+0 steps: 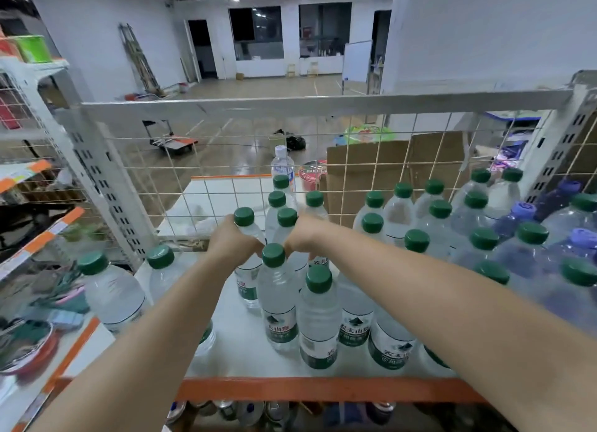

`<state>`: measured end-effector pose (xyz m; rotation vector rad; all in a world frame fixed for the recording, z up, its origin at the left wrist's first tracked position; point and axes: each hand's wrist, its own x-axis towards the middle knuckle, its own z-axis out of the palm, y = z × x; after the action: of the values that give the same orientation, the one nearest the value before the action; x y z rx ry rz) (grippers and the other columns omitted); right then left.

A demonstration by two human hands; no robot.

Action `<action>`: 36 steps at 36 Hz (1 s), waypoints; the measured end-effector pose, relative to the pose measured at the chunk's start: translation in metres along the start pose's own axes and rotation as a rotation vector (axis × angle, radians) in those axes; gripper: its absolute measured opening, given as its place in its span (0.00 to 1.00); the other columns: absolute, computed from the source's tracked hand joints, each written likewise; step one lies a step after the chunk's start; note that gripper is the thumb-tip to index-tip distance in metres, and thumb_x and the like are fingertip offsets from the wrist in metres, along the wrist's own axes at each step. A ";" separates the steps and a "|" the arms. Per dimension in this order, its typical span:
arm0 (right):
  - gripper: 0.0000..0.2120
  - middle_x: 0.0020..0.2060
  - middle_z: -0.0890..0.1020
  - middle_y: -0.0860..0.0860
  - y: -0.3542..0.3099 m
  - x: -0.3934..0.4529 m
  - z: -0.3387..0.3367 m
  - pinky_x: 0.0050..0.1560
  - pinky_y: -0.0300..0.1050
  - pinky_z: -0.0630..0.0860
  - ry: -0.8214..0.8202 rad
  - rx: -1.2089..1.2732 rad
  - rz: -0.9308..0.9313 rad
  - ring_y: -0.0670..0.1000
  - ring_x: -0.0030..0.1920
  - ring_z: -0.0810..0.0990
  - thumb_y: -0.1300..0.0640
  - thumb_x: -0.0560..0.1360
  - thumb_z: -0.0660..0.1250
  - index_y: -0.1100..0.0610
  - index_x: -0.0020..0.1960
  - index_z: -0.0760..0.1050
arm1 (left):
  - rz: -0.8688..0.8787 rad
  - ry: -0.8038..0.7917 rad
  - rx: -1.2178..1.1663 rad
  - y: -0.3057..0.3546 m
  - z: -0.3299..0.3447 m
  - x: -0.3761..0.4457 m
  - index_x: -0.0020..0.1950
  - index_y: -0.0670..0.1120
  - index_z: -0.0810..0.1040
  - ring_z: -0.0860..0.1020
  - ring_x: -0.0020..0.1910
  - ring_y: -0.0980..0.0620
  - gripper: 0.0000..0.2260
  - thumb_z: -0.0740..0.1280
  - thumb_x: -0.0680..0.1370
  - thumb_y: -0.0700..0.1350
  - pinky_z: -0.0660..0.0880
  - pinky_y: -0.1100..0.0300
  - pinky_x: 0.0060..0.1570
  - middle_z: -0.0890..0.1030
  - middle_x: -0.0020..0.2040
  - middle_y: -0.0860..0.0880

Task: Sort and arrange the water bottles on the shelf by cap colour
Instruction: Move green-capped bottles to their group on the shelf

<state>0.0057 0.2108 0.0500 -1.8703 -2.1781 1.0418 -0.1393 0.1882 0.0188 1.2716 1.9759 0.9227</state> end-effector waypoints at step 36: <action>0.16 0.51 0.80 0.52 0.100 -0.094 -0.165 0.49 0.43 0.77 0.542 0.205 -0.243 0.51 0.50 0.79 0.51 0.73 0.72 0.57 0.57 0.76 | 0.423 0.036 0.187 0.194 0.055 -0.062 0.44 0.46 0.71 0.70 0.32 0.55 0.08 0.67 0.77 0.49 0.65 0.62 0.28 0.73 0.37 0.49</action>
<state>0.1920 0.1994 0.1555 -1.5221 -1.8403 0.5942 0.0240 0.2007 0.1519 1.8390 1.8879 0.9747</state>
